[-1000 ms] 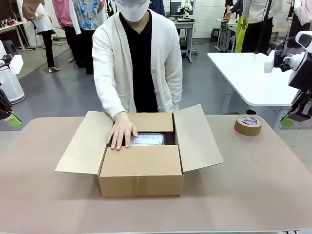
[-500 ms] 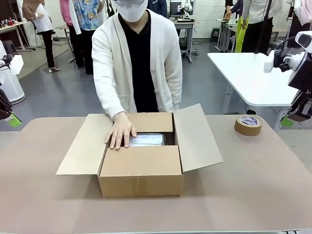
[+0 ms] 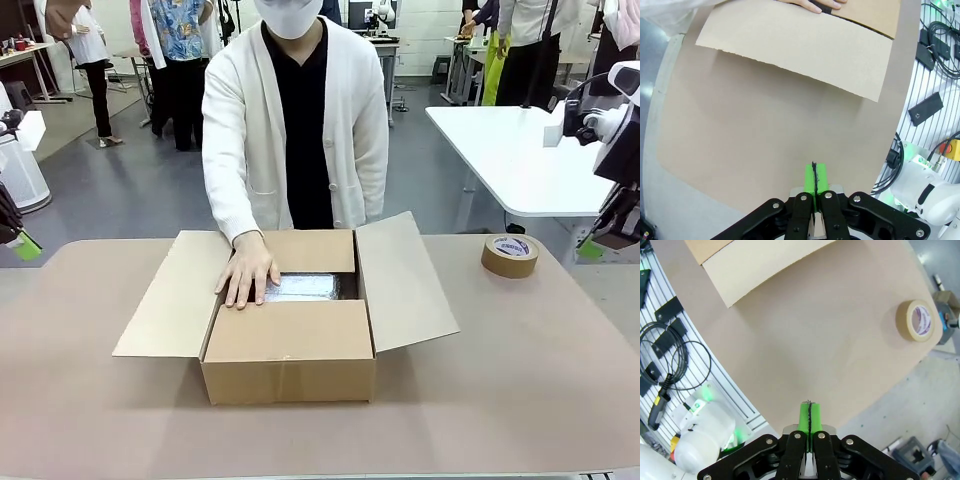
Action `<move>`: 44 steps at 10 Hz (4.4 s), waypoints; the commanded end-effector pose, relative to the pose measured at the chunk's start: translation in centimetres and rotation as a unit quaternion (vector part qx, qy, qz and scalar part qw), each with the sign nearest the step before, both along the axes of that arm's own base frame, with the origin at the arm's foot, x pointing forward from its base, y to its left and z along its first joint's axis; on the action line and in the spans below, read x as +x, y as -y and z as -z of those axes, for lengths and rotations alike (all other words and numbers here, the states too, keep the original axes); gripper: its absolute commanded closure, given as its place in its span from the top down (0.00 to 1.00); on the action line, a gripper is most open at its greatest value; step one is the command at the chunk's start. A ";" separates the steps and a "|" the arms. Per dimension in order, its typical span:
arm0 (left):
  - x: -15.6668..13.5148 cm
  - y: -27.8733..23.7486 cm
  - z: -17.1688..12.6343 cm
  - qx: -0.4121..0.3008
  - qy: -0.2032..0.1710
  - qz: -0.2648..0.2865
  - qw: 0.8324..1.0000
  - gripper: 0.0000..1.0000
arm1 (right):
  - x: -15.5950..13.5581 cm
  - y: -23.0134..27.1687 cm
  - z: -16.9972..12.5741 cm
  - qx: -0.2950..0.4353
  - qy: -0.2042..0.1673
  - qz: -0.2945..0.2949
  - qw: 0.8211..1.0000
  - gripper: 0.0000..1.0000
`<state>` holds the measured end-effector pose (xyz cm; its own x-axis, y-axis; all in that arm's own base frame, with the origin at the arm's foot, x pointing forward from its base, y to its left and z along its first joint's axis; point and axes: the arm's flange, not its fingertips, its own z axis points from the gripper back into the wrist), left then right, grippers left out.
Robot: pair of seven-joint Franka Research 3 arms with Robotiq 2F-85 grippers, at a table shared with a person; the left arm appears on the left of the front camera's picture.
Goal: Wrap the clocks to prevent damage.
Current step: Push the right (or left) flap of the Package Box to close it.
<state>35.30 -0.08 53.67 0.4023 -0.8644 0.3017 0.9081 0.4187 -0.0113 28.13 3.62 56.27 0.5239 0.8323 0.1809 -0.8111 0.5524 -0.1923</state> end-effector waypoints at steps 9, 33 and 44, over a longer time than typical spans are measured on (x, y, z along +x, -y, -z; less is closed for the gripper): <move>0.1 -0.2 0.1 -0.003 0.008 0.003 1.000 0.00 | 6.6 0.1 5.9 0.025 0.009 -0.157 0.987 0.01; 0.1 -0.2 0.1 -0.003 0.008 0.003 1.000 0.00 | 16.6 -0.9 22.5 0.362 0.021 -0.306 0.880 0.01; 0.1 -0.2 0.1 -0.003 0.008 0.003 1.000 0.00 | 17.2 -4.1 26.1 0.547 0.017 -0.268 0.793 0.01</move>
<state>35.29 -0.06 53.71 0.4031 -0.8644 0.3007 0.9075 0.4199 -0.0094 44.43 7.55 30.65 0.1371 0.3120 0.9401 -0.9888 -0.0138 0.1488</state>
